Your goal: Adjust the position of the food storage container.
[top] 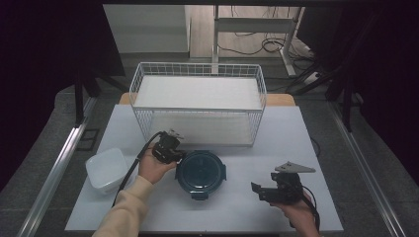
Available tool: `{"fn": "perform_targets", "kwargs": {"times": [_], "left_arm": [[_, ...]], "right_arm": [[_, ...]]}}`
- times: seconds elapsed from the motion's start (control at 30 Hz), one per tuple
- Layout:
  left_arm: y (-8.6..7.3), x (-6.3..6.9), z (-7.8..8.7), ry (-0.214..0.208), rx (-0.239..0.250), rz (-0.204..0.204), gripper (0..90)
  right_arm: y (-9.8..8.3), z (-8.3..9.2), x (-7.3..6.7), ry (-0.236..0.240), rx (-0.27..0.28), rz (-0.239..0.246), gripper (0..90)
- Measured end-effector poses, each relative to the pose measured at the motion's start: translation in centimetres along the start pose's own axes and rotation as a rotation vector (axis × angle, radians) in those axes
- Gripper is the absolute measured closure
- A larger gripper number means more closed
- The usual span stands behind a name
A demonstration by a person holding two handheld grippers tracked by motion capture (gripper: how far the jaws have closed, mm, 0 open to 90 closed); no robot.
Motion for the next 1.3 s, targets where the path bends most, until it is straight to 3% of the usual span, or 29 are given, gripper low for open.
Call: {"fn": "perform_targets", "kwargs": {"times": [0.4,0.63,0.7,0.8,0.93,0.97,1.03,1.1,1.13,1.17,1.2,1.3], "left_arm": [[0.3,1.7,-0.2,-0.011,-0.006,-0.029,90.0],[0.3,1.8,-0.3,-0.025,-0.006,-0.036,90.0],[0.3,1.6,-0.3,-0.038,-0.008,-0.019,90.0],[0.2,1.4,0.0,-0.001,-0.01,-0.024,90.0],[0.1,1.2,2.0,0.057,0.042,-0.006,90.0],[-0.1,1.4,3.3,0.088,0.084,0.017,86.8],[-0.6,1.7,4.6,0.102,0.126,0.033,76.9],[-1.1,1.9,5.1,0.101,0.137,0.033,66.0],[-1.6,2.2,5.5,0.094,0.144,0.04,66.0],[-2.1,2.4,5.8,0.081,0.155,0.058,58.8],[-3.2,2.7,6.3,0.053,0.172,0.08,45.7],[-4.2,2.7,6.9,0.032,0.192,0.109,39.9]], "right_arm": [[0.0,0.0,0.1,-0.002,0.0,0.0,16.3],[0.0,0.0,0.1,-0.003,-0.003,0.001,16.3],[0.0,0.0,0.2,-0.006,0.001,-0.001,16.3],[0.1,0.1,0.1,-0.004,0.006,-0.003,16.3],[0.2,0.4,0.1,-0.003,0.012,-0.001,16.3],[0.2,0.4,0.3,-0.006,0.014,-0.007,16.3],[0.2,0.5,0.4,-0.01,0.017,-0.008,16.3],[0.2,0.5,0.4,-0.008,0.018,-0.01,16.3],[0.3,0.6,0.4,-0.007,0.018,-0.009,16.4],[0.3,0.6,0.4,-0.006,0.019,-0.008,16.3],[0.2,0.5,0.3,-0.007,0.017,-0.006,16.3],[0.1,0.4,0.2,-0.006,0.013,-0.001,16.3]]}}
Point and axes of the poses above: each handheld gripper's, and its own axes: z roughly backward along the jaws, y roughly out of its top, x roughly to its right, the point moved 6 cm from there along -z, roughly forward along the jaws, and after that the axes turned 6 degrees about -z, right-handed, at the moved point
